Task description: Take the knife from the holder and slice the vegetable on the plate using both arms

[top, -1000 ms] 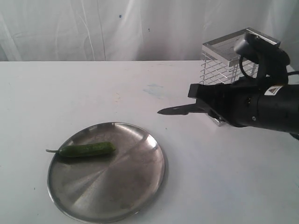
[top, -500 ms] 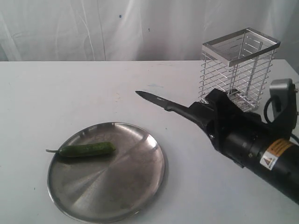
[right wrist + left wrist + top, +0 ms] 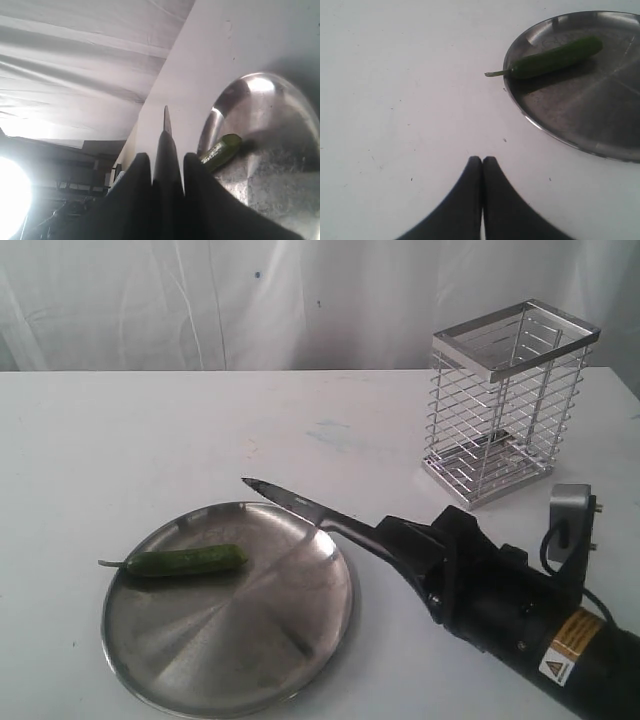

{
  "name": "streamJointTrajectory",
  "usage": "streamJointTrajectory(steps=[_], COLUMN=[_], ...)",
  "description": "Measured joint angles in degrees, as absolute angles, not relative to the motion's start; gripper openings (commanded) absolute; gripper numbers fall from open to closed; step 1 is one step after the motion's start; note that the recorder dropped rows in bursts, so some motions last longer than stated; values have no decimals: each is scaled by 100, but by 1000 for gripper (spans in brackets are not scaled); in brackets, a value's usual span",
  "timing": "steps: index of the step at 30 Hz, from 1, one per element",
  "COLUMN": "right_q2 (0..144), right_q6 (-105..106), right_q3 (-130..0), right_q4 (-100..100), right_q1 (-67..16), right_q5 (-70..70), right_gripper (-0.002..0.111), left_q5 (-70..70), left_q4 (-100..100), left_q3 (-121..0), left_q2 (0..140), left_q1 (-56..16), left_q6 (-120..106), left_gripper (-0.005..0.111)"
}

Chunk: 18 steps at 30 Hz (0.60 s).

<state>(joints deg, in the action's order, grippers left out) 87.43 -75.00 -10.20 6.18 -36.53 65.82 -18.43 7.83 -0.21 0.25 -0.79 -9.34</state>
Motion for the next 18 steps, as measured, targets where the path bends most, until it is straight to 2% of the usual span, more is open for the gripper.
streamJointTrajectory(steps=[11,18], right_q2=[10139,10527], right_q6=[-7534,-7545], right_q3=[-1055,-1240], right_q4=[584,736], right_q1=[-3653,-3653], right_q5=[6812,7044], right_gripper=[0,0], left_q5=[-1843,-1843], left_q4=[783,783], left_q3=[-21,-21], left_q2=[25,25], left_q1=[-79,-79], left_q6=[-934,-934], left_gripper=[0,0])
